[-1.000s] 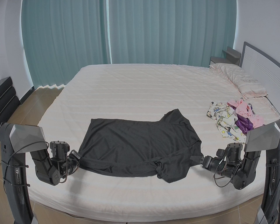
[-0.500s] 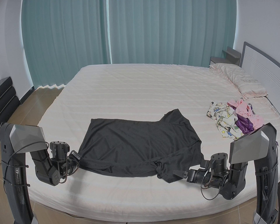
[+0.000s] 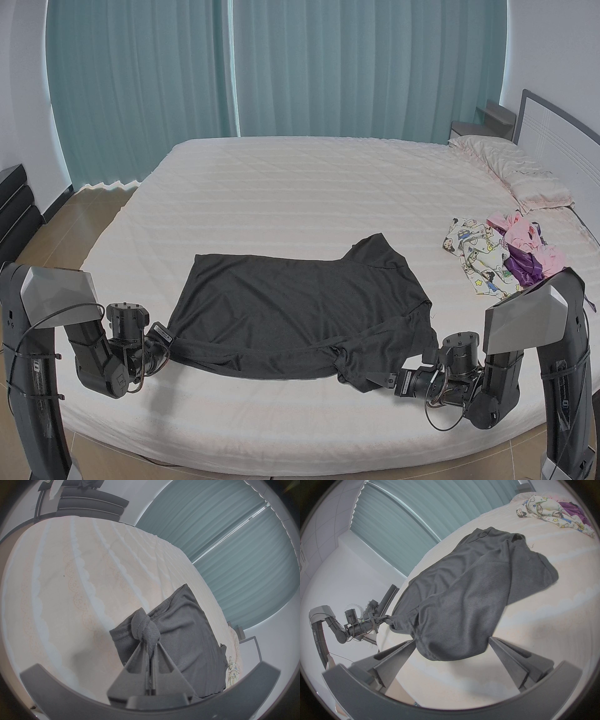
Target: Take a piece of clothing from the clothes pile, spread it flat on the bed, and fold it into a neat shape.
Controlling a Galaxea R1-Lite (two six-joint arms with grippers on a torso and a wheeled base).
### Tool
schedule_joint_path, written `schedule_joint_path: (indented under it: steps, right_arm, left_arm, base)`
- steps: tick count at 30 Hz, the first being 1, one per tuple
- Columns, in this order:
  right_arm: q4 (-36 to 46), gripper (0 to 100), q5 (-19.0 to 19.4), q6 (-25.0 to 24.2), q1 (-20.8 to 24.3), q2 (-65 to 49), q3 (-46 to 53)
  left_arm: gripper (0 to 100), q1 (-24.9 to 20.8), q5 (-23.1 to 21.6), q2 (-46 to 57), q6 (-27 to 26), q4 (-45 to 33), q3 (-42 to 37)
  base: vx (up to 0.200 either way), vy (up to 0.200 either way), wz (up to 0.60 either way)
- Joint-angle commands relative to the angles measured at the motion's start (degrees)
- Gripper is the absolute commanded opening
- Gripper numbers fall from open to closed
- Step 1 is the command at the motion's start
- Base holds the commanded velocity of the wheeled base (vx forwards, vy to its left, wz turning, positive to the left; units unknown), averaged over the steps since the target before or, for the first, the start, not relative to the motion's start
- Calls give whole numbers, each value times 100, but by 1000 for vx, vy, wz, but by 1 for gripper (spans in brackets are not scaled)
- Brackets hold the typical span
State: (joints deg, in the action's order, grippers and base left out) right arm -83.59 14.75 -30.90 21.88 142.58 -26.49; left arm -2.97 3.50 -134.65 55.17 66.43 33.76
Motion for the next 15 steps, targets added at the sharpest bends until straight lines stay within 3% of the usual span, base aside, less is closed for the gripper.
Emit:
schedule_joint_path:
  steps: [1, 11, 12, 15]
  right_arm:
    - [1, 100, -122, 32, -17, -2, 56]
    - [1, 100, -368, 93, 115, 217, -190]
    - [1, 0, -412, 102, 141, 200, -190]
    - [-17, 0, -412, 102, 150, 50, -67]
  left_arm:
    - [0, -1, 2, 8, 2, 2, -1]
    - [0, -1, 2, 8, 2, 2, -1]
    - [0, -1, 2, 8, 2, 2, -1]
    - [0, -1, 2, 8, 2, 2, -1]
  base:
    - [0, 0, 0]
    - [0, 0, 0]
    - [0, 0, 0]
    - [0, 0, 0]
